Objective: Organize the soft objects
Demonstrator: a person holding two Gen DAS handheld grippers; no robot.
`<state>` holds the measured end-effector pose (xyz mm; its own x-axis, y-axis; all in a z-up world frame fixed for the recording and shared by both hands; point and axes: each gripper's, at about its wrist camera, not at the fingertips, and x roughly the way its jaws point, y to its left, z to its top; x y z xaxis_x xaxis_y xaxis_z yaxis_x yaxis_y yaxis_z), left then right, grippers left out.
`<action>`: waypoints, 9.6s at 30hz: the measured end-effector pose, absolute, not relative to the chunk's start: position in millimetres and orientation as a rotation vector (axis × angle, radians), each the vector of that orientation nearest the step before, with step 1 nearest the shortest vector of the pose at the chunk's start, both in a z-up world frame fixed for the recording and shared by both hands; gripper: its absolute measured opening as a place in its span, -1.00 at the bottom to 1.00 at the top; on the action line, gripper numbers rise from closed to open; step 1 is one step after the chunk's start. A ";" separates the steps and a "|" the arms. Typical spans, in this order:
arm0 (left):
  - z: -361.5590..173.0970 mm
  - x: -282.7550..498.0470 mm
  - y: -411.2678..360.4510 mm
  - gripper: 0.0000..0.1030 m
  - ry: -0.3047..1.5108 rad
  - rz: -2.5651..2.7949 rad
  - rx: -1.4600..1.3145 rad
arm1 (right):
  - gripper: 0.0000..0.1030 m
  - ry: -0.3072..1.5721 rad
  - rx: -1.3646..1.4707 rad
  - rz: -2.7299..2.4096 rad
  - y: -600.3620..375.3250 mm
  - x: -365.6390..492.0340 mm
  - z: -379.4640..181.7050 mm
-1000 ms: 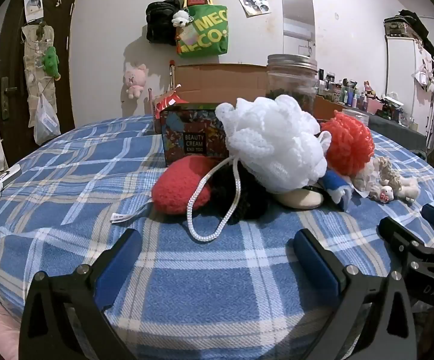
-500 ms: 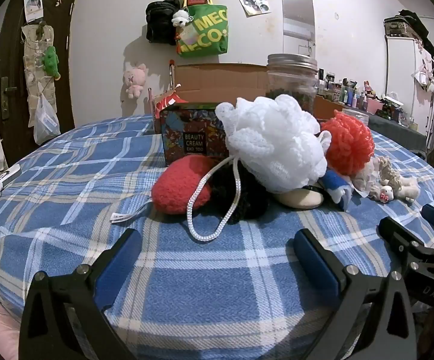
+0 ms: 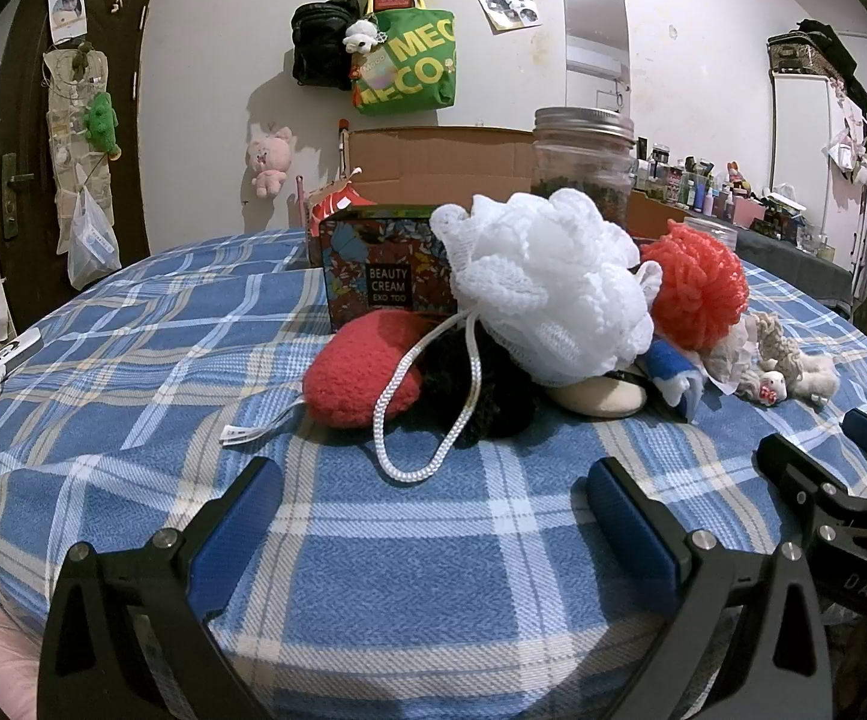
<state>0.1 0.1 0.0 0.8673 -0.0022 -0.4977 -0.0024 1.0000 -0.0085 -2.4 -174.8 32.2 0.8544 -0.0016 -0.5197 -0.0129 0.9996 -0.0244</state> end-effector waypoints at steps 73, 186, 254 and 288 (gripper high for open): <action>23.8 12.3 31.9 1.00 0.581 -0.053 -0.062 | 1.00 0.570 0.048 0.032 -200.8 10.7 48.7; 82.8 163.6 101.1 -0.26 0.687 -0.422 0.350 | -0.64 0.725 -0.170 0.564 -238.5 179.0 103.6; 121.8 276.7 17.6 0.87 0.905 -0.278 0.206 | 0.34 1.072 -0.221 0.339 -162.4 313.3 139.7; 168.3 14.3 14.9 1.00 0.409 -0.239 0.021 | 0.74 0.474 -0.073 0.269 -180.4 25.8 196.8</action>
